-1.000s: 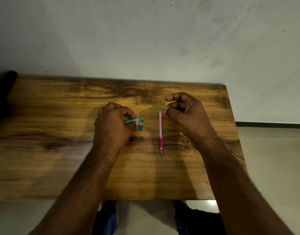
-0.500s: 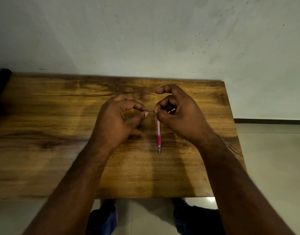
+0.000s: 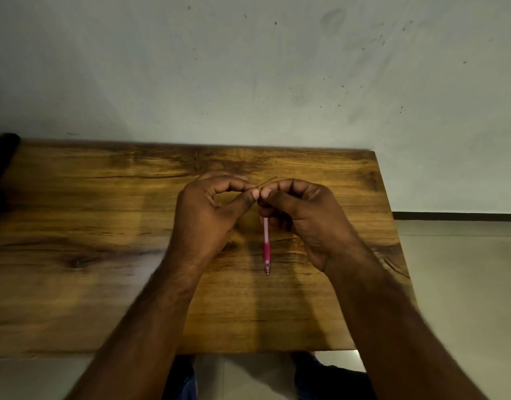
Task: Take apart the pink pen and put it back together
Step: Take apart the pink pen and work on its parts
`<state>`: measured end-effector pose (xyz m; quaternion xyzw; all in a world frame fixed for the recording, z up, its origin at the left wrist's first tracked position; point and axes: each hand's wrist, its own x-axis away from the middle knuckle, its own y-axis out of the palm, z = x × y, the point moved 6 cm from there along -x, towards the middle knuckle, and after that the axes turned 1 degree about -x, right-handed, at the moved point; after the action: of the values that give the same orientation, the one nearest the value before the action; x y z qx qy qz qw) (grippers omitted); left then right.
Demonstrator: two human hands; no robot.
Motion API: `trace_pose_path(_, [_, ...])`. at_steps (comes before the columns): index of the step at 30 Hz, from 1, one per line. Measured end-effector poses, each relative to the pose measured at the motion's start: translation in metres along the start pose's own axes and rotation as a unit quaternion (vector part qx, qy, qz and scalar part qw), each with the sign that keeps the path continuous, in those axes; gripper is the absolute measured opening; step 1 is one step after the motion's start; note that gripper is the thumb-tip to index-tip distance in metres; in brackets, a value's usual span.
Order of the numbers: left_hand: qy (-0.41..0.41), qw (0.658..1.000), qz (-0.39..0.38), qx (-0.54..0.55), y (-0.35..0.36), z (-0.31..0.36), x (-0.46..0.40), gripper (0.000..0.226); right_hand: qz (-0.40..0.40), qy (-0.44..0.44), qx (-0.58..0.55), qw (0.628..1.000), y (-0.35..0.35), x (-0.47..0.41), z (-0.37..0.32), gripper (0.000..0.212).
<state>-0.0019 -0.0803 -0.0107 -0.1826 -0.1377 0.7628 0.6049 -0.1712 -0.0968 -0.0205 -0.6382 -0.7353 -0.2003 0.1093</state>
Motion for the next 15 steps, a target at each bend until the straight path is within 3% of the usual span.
trace_pose_path(5, [-0.002, 1.0, -0.001, -0.006, 0.005, 0.002, -0.001, 0.011, 0.014, -0.011, -0.007, 1.0, -0.003, -0.001, -0.001, 0.002])
trace_pose_path(10, [0.009, 1.0, -0.014, 0.008, 0.012, 0.004, 0.0, 0.015, 0.035, -0.036, -0.002, 0.999, -0.004, -0.002, -0.003, 0.013])
trace_pose_path(15, [0.003, 0.997, -0.026, -0.075, 0.022, 0.005, 0.006, 0.033, 0.116, -0.056, -0.004, 0.992, -0.023, -0.004, -0.011, 0.015])
